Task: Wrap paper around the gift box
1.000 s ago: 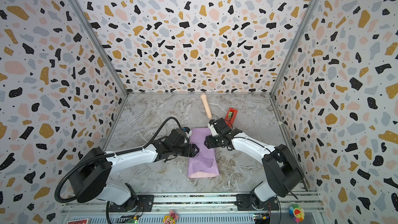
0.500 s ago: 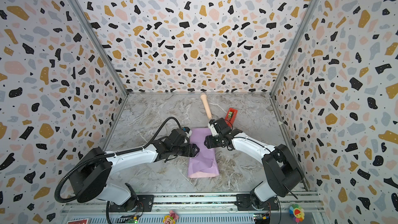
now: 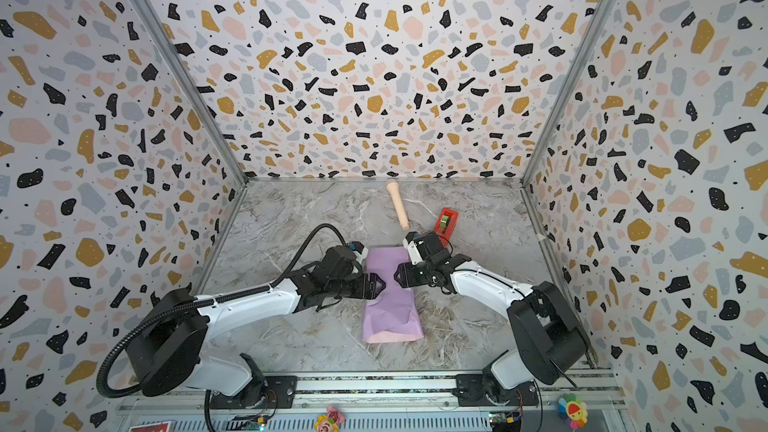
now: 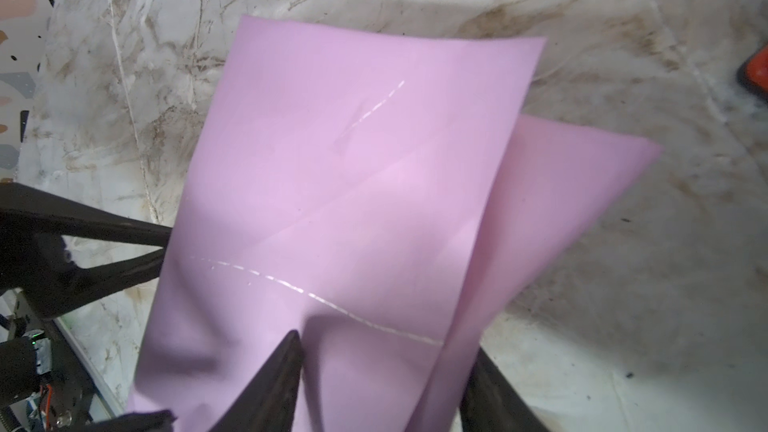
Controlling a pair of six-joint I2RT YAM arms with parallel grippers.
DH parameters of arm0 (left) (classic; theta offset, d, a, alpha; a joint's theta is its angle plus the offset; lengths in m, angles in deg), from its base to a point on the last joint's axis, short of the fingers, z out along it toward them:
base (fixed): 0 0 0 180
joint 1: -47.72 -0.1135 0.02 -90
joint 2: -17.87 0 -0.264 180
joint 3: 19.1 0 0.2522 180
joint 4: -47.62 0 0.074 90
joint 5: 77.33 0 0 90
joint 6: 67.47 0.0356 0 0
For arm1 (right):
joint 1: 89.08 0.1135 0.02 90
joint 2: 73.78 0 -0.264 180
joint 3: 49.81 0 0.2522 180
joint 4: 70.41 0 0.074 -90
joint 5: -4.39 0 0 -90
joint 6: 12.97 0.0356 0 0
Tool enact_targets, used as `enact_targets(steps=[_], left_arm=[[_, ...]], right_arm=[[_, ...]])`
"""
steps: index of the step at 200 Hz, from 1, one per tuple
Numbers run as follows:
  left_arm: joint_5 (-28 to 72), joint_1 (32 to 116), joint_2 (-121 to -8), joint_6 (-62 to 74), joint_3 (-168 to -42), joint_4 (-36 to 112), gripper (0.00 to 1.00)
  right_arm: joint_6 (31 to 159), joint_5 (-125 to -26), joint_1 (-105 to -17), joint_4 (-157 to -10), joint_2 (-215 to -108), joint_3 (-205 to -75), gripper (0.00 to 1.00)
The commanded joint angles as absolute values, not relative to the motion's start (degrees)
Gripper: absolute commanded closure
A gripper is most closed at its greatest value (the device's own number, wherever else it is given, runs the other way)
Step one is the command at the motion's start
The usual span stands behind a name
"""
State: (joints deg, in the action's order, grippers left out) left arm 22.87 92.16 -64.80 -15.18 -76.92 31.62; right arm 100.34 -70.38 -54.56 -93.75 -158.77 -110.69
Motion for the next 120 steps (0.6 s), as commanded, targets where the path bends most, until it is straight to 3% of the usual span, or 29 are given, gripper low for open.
enact_targets(steps=[1, 120], left_arm=[[23.31, 91.16, -63.35, -15.74, -75.6, 32.9, 0.15], [24.47, 90.34, -68.36, -11.37, -74.84, 29.32, 0.16]], right_arm=[[99.44, -72.86, -54.14, -98.85, -162.15, -107.26, 0.43], [98.91, -73.02, -54.13, -100.92, -161.57, -111.19, 0.43]])
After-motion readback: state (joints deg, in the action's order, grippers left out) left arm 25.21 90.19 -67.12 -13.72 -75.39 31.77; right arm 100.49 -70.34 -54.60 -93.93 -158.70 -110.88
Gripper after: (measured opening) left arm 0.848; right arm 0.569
